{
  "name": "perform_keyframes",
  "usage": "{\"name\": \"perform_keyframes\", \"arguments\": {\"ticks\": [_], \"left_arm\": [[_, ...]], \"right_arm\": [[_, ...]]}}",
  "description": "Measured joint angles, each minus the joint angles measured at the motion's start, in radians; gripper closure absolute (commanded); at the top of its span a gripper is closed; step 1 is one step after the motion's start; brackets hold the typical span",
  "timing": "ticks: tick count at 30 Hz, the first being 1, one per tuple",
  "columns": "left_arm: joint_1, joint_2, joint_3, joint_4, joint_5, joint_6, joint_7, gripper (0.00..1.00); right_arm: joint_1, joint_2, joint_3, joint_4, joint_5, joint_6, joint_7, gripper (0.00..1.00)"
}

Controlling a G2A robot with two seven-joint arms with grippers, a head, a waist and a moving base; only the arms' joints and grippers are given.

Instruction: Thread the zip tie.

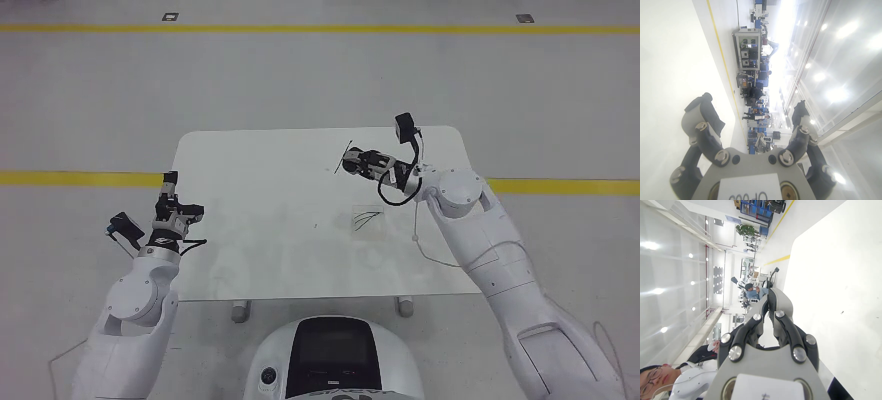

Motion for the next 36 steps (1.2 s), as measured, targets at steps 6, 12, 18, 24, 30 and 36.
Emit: {"name": "perform_keyframes", "arguments": {"ticks": [6, 12, 18, 24, 30, 36], "left_arm": [[0.0, 0.0, 0.0, 0.0, 0.0, 0.0, 0.0, 0.0], [-0.008, 0.0, 0.013, -0.002, 0.011, -0.002, -0.03, 0.0], [-0.056, 0.005, 0.07, -0.022, 0.069, 0.021, -0.218, 0.0], [-0.072, 0.004, 0.076, -0.024, 0.059, 0.006, -0.239, 0.0], [-0.086, 0.006, 0.096, -0.02, 0.092, -0.008, -0.29, 0.0], [-0.161, 0.014, 0.132, 0.031, 0.185, -0.054, -0.446, 0.0]], "right_arm": [[0.0, 0.0, 0.0, 0.0, -0.001, 0.0, 0.0, 1.0], [-0.02, -0.004, -0.009, -0.021, 0.01, 0.001, -0.033, 1.0], [-0.056, -0.021, -0.063, -0.057, 0.012, 0.02, -0.145, 1.0], [-0.063, -0.027, -0.078, -0.065, 0.008, 0.031, -0.186, 1.0], [-0.07, -0.028, -0.08, -0.077, 0.009, 0.028, -0.194, 1.0], [-0.094, -0.038, -0.114, -0.131, -0.001, 0.036, -0.243, 1.0]]}}
